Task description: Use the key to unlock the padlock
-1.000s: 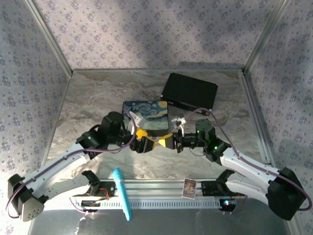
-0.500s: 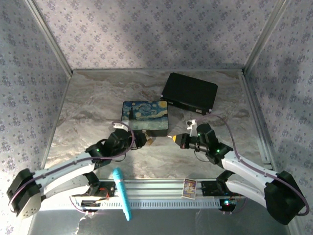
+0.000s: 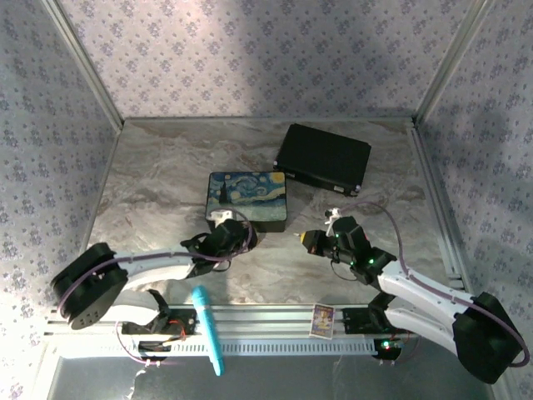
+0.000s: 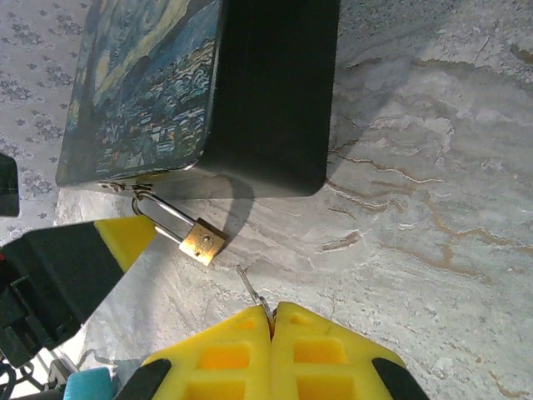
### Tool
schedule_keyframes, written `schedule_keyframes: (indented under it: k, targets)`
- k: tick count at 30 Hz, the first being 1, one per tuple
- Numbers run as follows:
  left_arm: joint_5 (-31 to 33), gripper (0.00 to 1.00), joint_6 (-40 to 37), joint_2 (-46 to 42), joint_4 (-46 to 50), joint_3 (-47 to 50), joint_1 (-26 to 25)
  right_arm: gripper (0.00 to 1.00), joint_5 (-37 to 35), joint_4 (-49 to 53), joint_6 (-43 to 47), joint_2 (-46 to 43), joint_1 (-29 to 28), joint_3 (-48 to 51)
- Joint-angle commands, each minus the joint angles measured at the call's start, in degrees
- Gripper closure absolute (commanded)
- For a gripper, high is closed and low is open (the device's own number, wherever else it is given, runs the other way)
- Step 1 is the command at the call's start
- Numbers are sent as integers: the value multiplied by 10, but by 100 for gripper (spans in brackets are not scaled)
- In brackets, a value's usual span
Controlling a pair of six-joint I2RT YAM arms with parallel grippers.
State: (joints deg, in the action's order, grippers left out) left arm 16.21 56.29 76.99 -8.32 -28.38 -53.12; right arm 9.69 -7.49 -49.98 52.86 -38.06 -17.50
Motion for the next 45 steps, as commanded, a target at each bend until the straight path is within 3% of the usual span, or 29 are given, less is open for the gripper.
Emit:
schedule_keyframes:
  k: [1,5,8,10,15,19,26,32,36,45]
  targets:
    - [19,37,20,34,9,-29,-10,100,-20,-12,-9,8,-8,1]
    - [26,37,22,72,29,-55,-15,100,-20,-17,-10,18,-12,2]
    - [64,42,66,100,151,-108,-19,100,-23,-18,-13,21,-16,4]
    - [84,44,61,105,181,-128,-31,100,-25,-16,-13,21,-16,4]
    - [67,48,53,135,233,-165,-33,100,-28,-17,-13,26,-17,5]
    - [30,50,60,113,207,-136,-33,100,-22,-21,-14,34,-17,6]
    - [23,49,56,74,187,-106,-36,100,-16,-49,-16,58,-24,4]
    - [-48,50,38,91,6,-48,-25,100,-13,-63,-14,83,-34,-8]
    - [-57,52,49,84,-41,-26,-24,100,-19,-66,-16,85,-43,-4]
    - [-39,68,65,16,-99,41,-27,100,-25,-73,-16,95,-50,-7]
